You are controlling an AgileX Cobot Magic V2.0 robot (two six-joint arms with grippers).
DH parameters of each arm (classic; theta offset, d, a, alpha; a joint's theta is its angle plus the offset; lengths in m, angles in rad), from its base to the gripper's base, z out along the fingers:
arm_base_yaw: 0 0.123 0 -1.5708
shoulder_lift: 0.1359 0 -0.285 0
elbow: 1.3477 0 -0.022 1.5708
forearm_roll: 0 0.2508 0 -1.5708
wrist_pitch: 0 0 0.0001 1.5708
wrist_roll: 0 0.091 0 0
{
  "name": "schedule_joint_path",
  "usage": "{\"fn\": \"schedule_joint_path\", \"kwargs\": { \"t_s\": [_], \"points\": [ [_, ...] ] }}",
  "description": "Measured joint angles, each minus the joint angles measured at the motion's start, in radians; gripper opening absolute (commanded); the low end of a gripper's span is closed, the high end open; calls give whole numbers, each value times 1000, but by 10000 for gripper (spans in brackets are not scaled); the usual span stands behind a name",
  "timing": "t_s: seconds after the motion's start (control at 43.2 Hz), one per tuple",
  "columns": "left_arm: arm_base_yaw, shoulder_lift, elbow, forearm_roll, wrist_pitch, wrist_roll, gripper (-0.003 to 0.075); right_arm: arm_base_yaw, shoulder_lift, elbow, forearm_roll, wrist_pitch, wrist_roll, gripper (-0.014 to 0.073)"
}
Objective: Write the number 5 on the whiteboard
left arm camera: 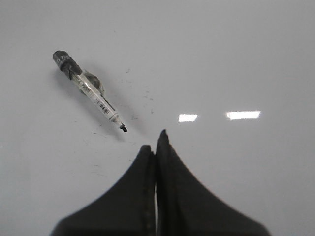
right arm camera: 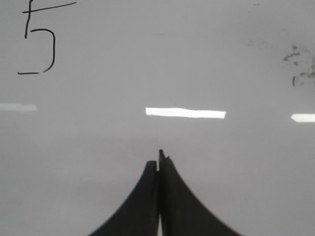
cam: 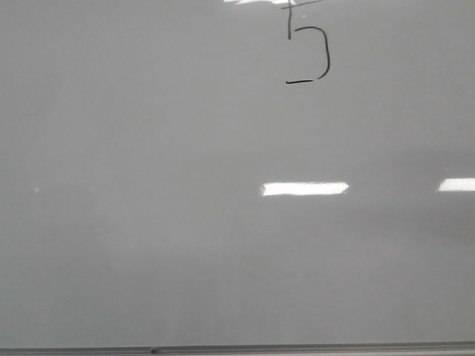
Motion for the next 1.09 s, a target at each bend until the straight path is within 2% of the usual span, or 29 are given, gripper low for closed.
{"fn": "schedule_joint_path", "kwargs": {
  "t_s": [0.162,0.393,1.088],
  "points": [
    [0,0,0,0,0,0,-20,-7,-78,73,0,17,-2,-58],
    [0,0,0,0,-2,0,-20,-7,-102,77,0,98,-4,-58],
    [0,0,0,0,-2,0,-20,-7,-102,77,0,106,-6,-58]
  ]
}}
